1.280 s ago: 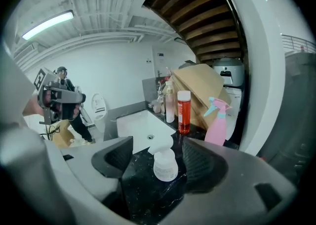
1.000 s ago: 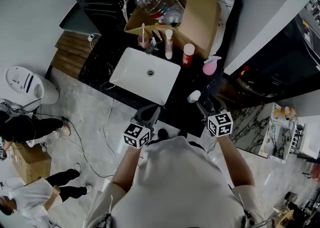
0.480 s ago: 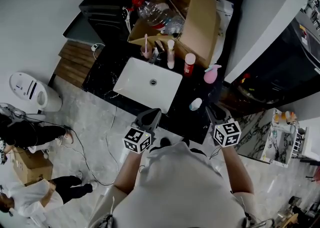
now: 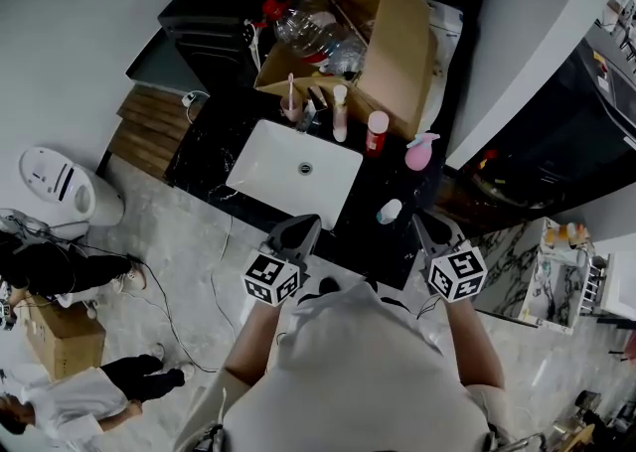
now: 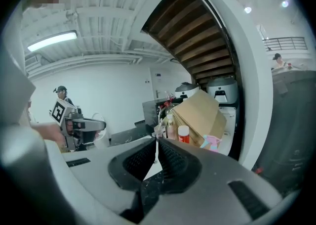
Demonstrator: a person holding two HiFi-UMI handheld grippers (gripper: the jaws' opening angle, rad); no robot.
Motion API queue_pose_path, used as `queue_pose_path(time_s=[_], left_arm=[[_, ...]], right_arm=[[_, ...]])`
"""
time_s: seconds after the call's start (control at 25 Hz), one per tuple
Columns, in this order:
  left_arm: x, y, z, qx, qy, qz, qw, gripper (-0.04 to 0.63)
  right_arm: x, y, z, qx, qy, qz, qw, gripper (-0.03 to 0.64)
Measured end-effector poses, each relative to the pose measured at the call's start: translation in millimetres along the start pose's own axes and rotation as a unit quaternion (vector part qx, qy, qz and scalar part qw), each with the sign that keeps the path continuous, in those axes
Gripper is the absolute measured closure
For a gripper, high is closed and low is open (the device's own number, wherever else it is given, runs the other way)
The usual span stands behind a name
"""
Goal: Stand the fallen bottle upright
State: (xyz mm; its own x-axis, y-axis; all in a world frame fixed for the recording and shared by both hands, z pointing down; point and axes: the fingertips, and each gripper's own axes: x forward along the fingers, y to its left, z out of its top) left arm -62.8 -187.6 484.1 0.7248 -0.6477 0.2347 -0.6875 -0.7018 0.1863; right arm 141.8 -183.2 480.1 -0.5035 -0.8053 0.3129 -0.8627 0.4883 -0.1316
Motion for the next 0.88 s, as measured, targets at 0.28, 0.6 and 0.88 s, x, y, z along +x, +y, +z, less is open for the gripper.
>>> queue_pose_path(time_s=[0.28,0.6,0.88], left_arm=[[3.4,0.8,7.3,0.005,-0.005,-0.002,1.0000,0.588],[5.8,-3.3,8.5,0.005,-0.005,-0.002,1.0000,0.588],[6.8,-3.4,8.0,0.002,-0.008,0.001,1.0000,0.589]], right_arm=[[-4.7,-2.9,14.6,-0.011,-0.023,-0.004,1.000,0.586],[-3.6,-3.1,15.5,-0.011,-0.023,0.003,1.000,0.586],[-2.3,-1.6,15.2,-0.012,-0.025,0.010,1.000,0.586]])
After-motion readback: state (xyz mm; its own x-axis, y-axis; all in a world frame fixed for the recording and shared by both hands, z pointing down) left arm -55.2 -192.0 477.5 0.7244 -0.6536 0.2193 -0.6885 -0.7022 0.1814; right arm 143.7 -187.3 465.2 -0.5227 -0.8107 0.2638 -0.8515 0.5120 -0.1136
